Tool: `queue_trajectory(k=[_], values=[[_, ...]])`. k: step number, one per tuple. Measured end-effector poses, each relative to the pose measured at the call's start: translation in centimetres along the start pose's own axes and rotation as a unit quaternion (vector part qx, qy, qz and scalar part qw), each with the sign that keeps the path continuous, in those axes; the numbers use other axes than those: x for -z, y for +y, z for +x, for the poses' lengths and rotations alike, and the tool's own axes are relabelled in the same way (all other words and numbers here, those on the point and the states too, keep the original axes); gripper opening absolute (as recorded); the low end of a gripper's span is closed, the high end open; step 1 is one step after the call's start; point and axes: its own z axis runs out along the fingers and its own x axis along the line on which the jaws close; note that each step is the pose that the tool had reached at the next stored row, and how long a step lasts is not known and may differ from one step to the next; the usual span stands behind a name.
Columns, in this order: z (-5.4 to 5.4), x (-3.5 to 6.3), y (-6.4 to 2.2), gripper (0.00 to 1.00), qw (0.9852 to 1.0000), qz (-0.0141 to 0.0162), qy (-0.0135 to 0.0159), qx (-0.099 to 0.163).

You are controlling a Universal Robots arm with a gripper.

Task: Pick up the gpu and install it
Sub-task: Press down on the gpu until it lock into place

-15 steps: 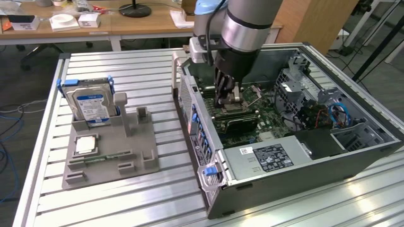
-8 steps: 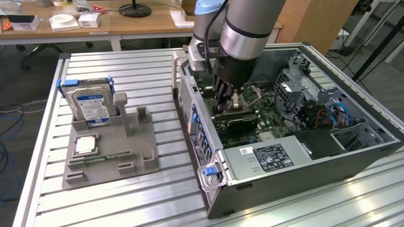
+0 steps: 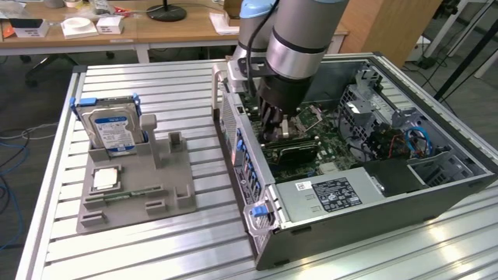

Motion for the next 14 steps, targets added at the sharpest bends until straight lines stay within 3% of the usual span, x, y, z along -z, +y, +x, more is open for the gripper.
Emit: queue_trajectory(k=[3, 4, 14], values=[[0.02, -0.17, -0.01, 0.11, 0.9999, -0.0125, 0.0007, -0.001], [0.02, -0.17, -0.01, 0.11, 0.9999, -0.0137, 0.0008, -0.001], [0.05, -0.21, 0.46, 0.11, 0.9999, -0.0140, 0.0005, -0.003]])
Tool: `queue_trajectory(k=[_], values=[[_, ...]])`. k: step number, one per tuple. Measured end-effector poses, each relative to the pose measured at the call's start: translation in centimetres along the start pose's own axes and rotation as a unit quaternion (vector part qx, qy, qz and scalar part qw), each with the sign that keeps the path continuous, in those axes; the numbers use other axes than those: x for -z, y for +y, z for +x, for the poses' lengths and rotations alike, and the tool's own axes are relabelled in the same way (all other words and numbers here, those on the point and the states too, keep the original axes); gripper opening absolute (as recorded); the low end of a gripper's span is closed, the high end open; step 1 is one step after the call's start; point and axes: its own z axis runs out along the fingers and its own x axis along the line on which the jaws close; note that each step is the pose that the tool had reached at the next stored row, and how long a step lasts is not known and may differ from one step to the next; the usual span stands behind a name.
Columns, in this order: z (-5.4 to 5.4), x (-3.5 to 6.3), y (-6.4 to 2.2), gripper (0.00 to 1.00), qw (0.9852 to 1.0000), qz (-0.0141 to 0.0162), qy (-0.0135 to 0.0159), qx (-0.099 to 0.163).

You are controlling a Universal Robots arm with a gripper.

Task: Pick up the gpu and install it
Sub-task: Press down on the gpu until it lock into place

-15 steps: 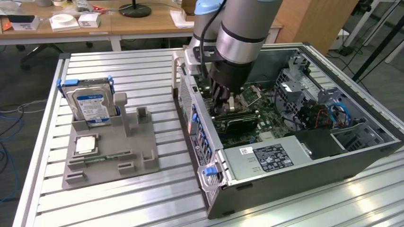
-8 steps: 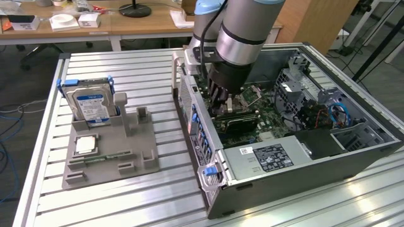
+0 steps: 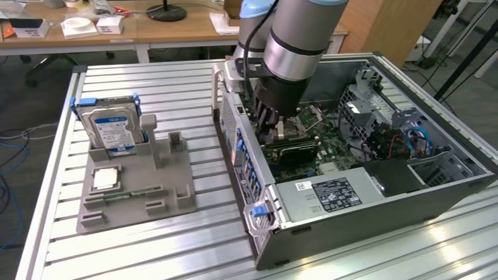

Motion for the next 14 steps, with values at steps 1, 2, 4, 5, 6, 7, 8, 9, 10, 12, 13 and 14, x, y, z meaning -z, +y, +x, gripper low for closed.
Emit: queue_trajectory(k=[1, 2, 4, 5, 6, 7, 8, 9, 10, 12, 13, 14], values=[[0.00, 0.00, 0.05, 0.11, 1.0000, 0.0000, 0.0000, 0.000], [0.01, -0.01, 0.10, 0.11, 1.0000, 0.0000, 0.0000, 0.000], [0.01, -0.01, 0.13, 0.11, 1.0000, -0.0001, 0.0000, 0.000], [0.01, -0.01, 0.14, 0.11, 1.0000, -0.0001, 0.0000, 0.000], [0.01, 0.00, 0.15, 0.11, 1.0000, -0.0003, 0.0001, 0.000], [0.01, 0.00, 0.15, 0.11, 1.0000, -0.0006, 0.0001, -0.001], [0.01, 0.00, 0.15, 0.11, 1.0000, -0.0008, 0.0000, -0.001], [0.01, 0.00, 0.16, 0.11, 1.0000, -0.0011, 0.0000, -0.001], [0.01, 0.01, 0.16, 0.11, 1.0000, -0.0015, 0.0000, -0.001], [0.00, 0.06, 0.16, 0.11, 1.0000, -0.0022, 0.0001, -0.001], [0.00, 0.08, 0.16, 0.11, 1.0000, -0.0022, 0.0002, -0.001], [0.00, 0.08, 0.16, 0.11, 1.0000, -0.0022, 0.0001, -0.001]])
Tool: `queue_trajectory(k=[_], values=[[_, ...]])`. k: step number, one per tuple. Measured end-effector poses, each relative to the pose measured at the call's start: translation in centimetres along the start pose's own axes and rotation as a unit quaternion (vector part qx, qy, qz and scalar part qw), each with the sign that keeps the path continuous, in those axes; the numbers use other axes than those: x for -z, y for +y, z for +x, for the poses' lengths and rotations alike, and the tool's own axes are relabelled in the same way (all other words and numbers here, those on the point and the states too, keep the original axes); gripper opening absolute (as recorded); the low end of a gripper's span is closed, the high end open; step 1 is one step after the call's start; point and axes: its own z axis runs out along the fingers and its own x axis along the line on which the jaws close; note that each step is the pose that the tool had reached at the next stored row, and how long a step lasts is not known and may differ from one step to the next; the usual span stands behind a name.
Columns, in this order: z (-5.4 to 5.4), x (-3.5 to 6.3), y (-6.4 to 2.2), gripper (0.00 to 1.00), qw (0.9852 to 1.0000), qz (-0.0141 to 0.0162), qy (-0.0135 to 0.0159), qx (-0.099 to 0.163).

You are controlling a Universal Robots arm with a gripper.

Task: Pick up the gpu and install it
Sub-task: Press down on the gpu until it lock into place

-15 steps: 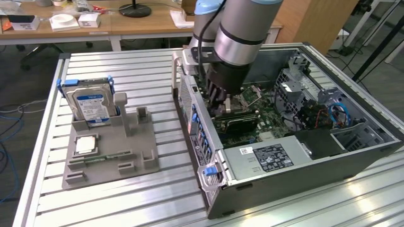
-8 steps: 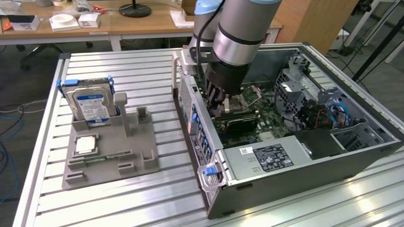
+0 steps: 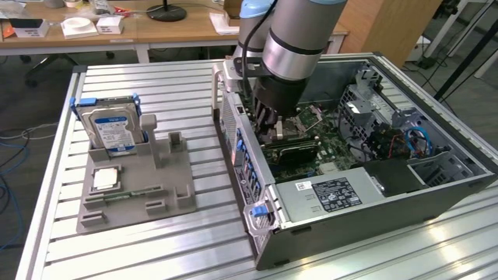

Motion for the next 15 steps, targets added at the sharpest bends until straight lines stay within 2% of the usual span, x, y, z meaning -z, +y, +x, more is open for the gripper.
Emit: queue_trajectory(k=[15], values=[[-0.02, 0.22, 0.02, 0.11, 1.0000, 0.0000, 0.0002, 0.000]])
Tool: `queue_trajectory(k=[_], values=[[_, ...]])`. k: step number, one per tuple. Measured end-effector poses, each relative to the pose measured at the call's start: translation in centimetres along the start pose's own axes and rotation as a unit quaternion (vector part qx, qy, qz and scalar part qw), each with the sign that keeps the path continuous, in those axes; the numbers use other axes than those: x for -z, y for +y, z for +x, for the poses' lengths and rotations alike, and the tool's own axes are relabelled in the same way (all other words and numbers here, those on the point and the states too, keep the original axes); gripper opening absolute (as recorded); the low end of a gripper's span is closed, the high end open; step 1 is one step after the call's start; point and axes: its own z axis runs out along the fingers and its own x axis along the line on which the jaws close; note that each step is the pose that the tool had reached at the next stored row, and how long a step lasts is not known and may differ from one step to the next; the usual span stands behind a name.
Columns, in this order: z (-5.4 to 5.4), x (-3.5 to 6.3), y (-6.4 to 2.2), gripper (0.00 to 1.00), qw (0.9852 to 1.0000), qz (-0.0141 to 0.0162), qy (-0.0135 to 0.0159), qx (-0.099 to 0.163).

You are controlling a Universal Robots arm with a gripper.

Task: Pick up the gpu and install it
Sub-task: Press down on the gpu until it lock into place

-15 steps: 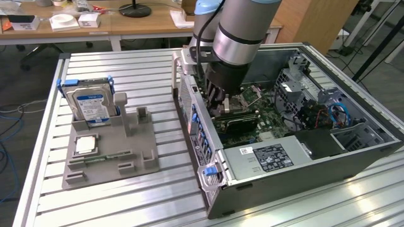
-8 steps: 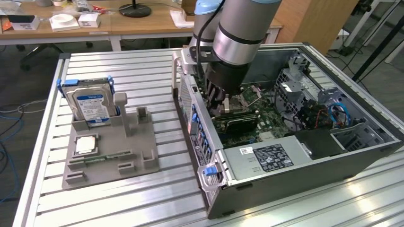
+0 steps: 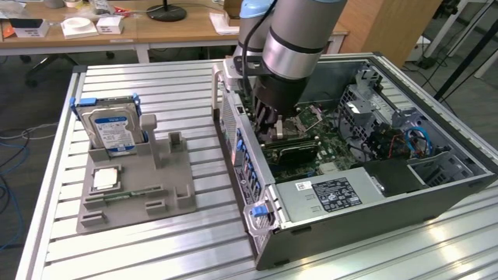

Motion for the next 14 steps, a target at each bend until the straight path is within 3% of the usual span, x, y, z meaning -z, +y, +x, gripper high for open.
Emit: queue_trajectory(k=[14], values=[[-0.02, 0.28, 0.22, 0.11, 1.0000, 0.0000, 0.0000, 0.000]])
